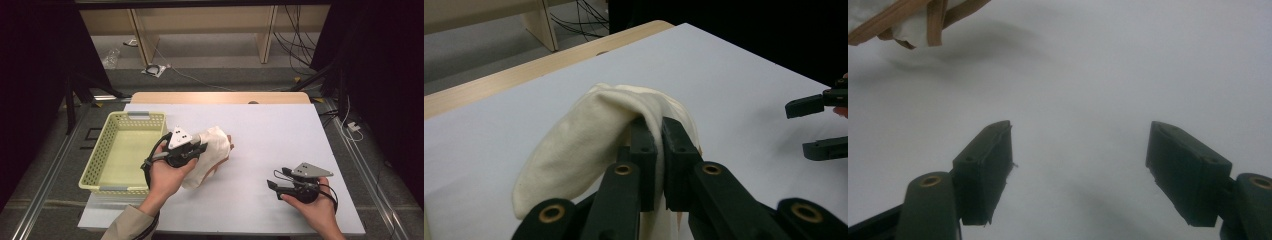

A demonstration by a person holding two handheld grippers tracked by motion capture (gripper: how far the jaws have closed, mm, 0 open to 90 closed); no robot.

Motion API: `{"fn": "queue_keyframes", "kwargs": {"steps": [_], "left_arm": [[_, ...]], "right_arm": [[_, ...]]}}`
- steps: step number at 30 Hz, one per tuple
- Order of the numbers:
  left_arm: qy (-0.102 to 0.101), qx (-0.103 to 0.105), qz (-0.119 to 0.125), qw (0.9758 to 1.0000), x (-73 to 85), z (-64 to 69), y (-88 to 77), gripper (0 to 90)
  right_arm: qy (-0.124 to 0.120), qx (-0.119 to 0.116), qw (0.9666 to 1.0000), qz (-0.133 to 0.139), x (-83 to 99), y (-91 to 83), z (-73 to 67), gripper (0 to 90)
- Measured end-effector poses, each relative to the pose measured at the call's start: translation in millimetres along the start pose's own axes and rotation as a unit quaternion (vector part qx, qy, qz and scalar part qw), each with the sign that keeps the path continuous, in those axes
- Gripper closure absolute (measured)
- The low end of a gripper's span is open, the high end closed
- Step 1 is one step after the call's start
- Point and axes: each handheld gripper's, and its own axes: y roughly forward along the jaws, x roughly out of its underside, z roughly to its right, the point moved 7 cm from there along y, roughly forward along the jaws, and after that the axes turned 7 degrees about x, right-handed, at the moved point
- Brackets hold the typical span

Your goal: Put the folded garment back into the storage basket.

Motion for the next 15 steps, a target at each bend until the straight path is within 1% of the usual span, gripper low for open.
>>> {"fn": "queue_keyframes", "kwargs": {"steps": [15], "left_arm": [[-0.001, -0.005, 0.005, 1.0000, -3.0, -4.6, -5.1, 84.6]], "right_arm": [[0.000, 0.001, 1.0000, -0.002, 0.1, -0.5, 0.5, 27.3]]}}
